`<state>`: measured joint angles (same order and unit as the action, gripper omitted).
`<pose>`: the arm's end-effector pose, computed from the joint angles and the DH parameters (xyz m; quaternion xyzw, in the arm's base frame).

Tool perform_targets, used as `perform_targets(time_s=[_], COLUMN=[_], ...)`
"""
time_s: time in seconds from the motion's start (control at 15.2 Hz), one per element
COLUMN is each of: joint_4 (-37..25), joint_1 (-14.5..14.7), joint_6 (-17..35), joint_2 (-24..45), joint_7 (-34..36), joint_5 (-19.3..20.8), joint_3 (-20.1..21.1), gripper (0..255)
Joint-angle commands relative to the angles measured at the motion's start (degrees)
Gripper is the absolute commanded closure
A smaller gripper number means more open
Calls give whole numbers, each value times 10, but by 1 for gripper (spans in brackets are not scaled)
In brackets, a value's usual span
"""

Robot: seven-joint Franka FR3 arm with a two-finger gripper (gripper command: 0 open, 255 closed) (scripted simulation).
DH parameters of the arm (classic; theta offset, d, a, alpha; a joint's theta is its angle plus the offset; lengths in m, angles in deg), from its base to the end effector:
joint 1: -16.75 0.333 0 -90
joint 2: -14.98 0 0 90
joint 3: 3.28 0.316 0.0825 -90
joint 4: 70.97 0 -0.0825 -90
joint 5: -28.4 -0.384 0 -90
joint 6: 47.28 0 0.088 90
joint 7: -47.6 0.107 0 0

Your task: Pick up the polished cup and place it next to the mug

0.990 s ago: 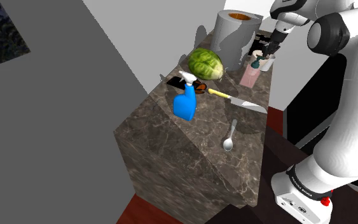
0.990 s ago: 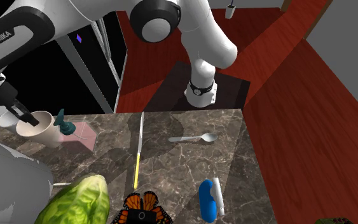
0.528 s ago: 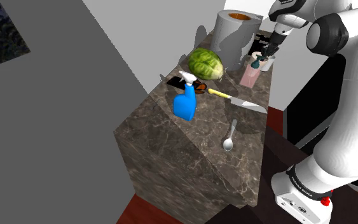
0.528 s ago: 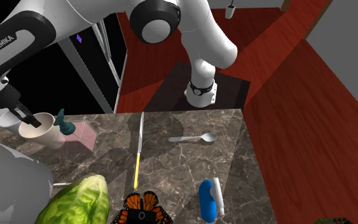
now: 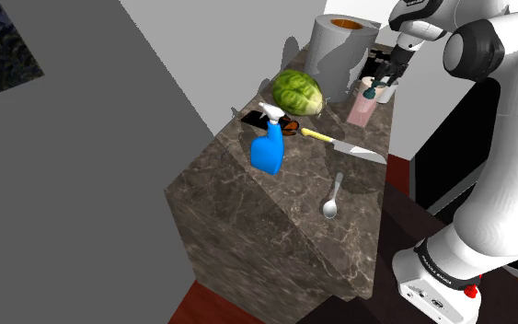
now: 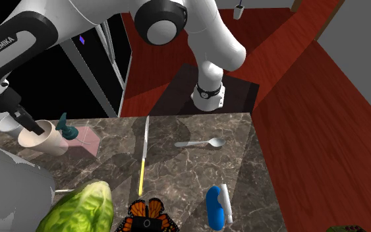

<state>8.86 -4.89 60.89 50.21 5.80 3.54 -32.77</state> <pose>0.5212 -0.4810 0.3790 -0.9912 0.1163 -0.0299 0.0551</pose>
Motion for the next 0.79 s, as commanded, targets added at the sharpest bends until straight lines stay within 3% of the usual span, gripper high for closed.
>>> perform_targets(time_s=[0.0,0.2,0.73], joint_4=[-12,-53,-53], joint_1=[-2,-10,-10], joint_6=[-16,-63,-63], joint_2=[-5,-13,-13], joint_7=[3,10,10], joint_5=[3,10,10], joint_3=[-2,-7,-7], gripper=[0,0,0])
